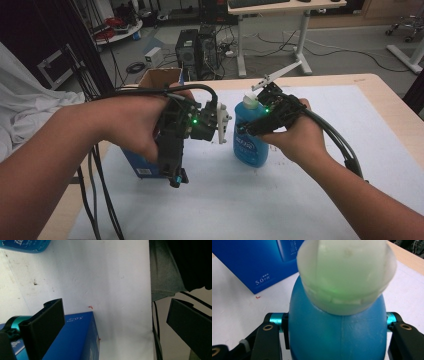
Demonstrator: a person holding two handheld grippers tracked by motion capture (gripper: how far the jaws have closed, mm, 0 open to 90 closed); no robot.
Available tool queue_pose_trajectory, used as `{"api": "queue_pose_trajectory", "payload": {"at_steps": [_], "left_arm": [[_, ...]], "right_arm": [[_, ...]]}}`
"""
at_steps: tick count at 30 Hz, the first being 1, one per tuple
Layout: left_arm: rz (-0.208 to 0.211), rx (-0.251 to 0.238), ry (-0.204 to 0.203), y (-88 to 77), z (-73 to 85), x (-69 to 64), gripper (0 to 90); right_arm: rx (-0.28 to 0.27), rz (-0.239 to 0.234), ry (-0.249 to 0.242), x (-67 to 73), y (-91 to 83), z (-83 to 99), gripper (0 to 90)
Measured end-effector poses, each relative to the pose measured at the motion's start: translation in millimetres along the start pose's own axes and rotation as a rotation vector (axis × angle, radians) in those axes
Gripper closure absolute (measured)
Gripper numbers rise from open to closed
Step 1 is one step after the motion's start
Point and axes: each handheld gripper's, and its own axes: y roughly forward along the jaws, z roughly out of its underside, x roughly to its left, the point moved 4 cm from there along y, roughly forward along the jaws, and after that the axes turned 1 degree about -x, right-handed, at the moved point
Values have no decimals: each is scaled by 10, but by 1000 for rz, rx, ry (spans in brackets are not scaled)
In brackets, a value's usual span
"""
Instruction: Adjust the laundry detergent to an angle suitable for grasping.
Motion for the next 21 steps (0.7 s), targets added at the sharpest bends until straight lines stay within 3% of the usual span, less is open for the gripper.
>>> {"api": "queue_pose_trajectory", "payload": {"at_steps": [13,18,20,21], "left_arm": [[7,5,1,15,-25,6,17],[10,14,-6,20,-38,5,17],[8,15,-5,19,-46,7,17],[8,16,-5,15,-49,8,17]], "right_arm": [[7,-3,-5,-42,-20,2,410],[6,-8,-34,-77,-107,-3,410],[0,-49,-98,-83,-175,-12,410],[0,-49,-98,-83,-175,-12,410]]}}
